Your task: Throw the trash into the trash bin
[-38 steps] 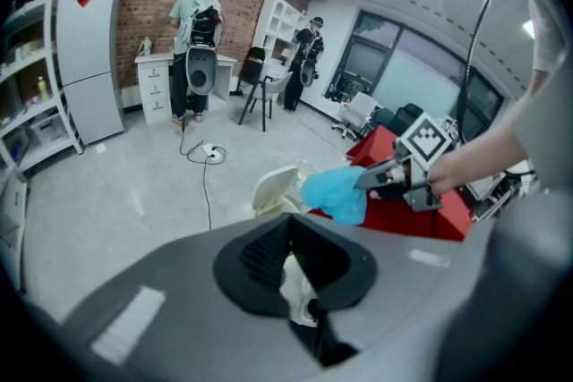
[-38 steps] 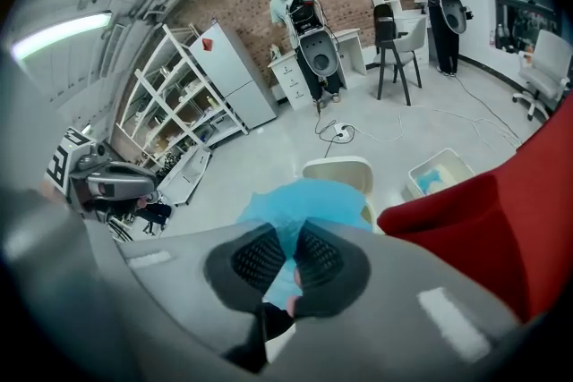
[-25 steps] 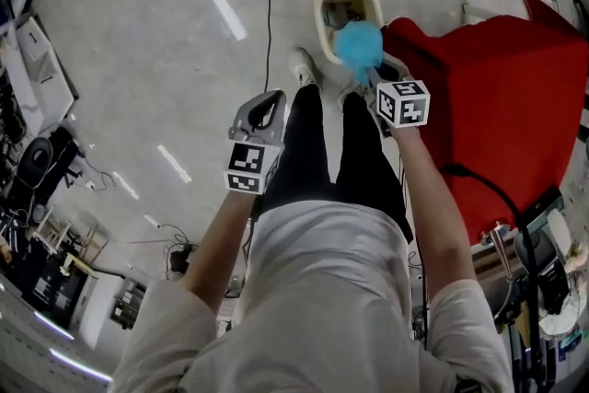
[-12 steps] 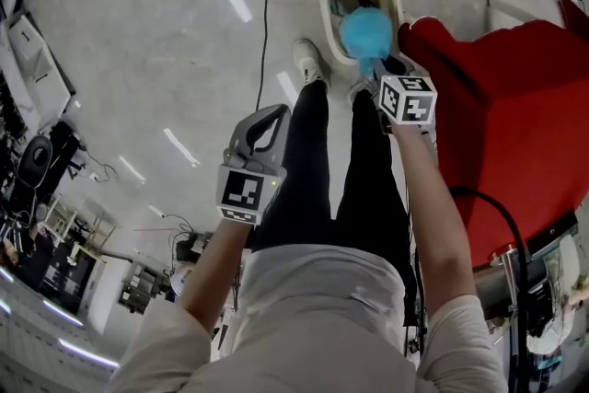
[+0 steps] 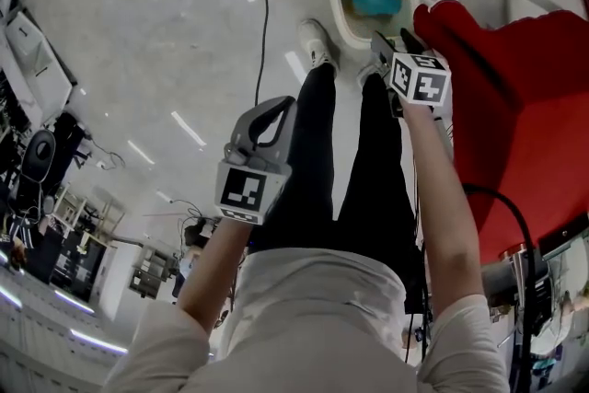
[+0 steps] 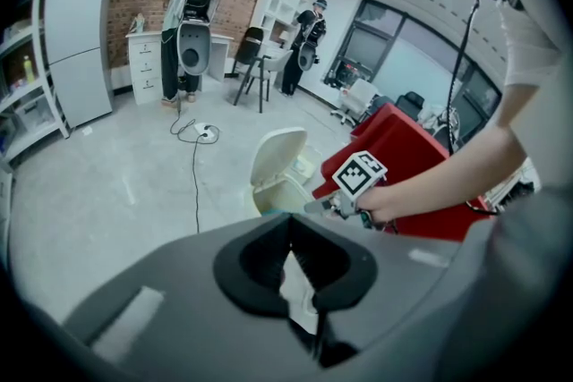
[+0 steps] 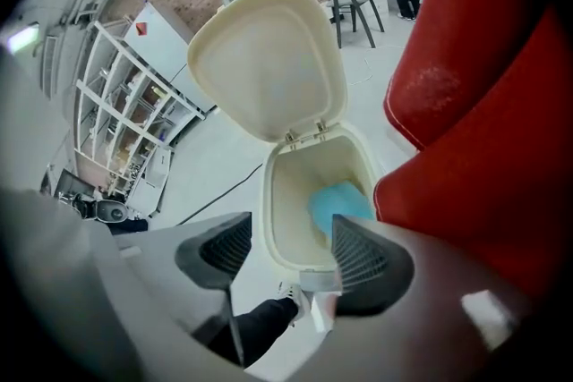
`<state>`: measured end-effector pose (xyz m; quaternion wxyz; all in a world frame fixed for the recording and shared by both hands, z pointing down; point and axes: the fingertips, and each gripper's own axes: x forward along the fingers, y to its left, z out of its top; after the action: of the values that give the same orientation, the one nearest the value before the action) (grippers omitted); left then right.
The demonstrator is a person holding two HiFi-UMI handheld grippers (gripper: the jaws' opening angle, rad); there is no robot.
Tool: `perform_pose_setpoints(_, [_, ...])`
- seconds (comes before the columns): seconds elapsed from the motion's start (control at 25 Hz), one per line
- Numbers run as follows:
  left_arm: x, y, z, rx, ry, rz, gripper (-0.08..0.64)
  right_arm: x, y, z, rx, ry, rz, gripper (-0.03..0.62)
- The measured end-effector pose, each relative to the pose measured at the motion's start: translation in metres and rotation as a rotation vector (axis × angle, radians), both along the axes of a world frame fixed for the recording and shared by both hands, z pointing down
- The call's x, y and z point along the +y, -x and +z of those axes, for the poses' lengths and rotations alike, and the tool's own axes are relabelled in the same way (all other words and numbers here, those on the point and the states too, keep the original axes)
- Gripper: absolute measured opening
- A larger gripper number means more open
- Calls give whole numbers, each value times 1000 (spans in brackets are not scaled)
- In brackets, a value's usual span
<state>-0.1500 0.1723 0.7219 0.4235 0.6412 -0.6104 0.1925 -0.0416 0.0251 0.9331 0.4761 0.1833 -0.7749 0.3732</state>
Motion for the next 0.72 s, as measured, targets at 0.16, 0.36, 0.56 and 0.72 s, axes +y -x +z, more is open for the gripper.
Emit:
perform_pose_setpoints(0.16, [-3,2,2,-1,-4,-9,5,2,-3,-4,-12,-1,-2,279])
perform_pose_setpoints(0.36, [-8,0,1,-13,-19,-18,5,-1,-4,-16,-37,-24,-3,269])
perform_pose_setpoints(0.56, [-10,-4,-15,-32,-38,-15,5,-1,-4,-44,-75,-53,-11,181])
perform_pose_setpoints(0.72, [-13,-6,-35,-39,-57,-17,5,0,-8,-79,-100,-87,-21,111])
